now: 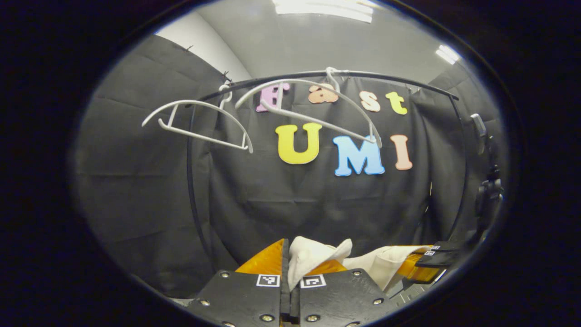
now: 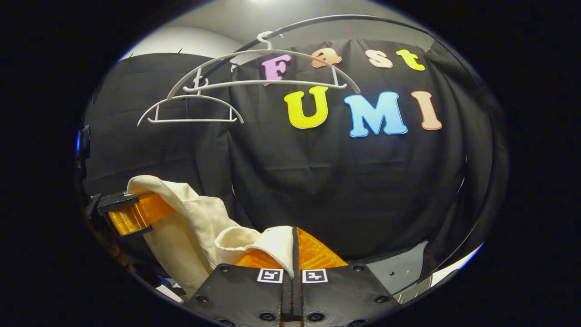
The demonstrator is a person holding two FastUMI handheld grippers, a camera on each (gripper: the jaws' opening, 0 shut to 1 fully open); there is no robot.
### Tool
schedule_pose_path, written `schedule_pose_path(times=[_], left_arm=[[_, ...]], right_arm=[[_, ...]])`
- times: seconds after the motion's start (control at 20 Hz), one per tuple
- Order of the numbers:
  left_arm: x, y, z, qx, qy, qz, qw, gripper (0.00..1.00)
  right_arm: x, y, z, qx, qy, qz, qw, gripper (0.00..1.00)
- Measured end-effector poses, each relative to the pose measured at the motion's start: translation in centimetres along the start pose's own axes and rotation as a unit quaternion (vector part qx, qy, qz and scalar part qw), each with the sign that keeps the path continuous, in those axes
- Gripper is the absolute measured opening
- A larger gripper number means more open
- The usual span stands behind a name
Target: Grasp the clothes on the hanger with both hands and then place them into the laundry hamper below.
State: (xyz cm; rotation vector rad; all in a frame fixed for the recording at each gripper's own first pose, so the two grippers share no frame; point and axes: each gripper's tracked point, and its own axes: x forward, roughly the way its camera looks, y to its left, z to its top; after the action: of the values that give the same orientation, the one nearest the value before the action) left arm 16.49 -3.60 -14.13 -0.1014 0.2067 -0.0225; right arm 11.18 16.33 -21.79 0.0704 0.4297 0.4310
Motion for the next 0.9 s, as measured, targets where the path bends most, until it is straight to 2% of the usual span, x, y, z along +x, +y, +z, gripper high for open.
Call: schedule_pose_path(times=[0.45,0.85,0.9], left_arm=[[-0.7,2.8,-11.8,0.010,0.084,0.021,0.996,0.02],[-1.3,3.0,-20.5,0.025,0.187,0.026,0.982,0.02],[-1.4,3.1,-21.5,0.028,0.196,0.026,0.980,0.02]], right_arm=[[0.8,-1.5,-8.7,-0.009,0.065,-0.026,0.997,0.01],[1.0,-3.1,-15.3,-0.033,0.144,-0.037,0.988,0.02],[0.9,-3.2,-16.3,-0.036,0.156,-0.038,0.986,0.06]])
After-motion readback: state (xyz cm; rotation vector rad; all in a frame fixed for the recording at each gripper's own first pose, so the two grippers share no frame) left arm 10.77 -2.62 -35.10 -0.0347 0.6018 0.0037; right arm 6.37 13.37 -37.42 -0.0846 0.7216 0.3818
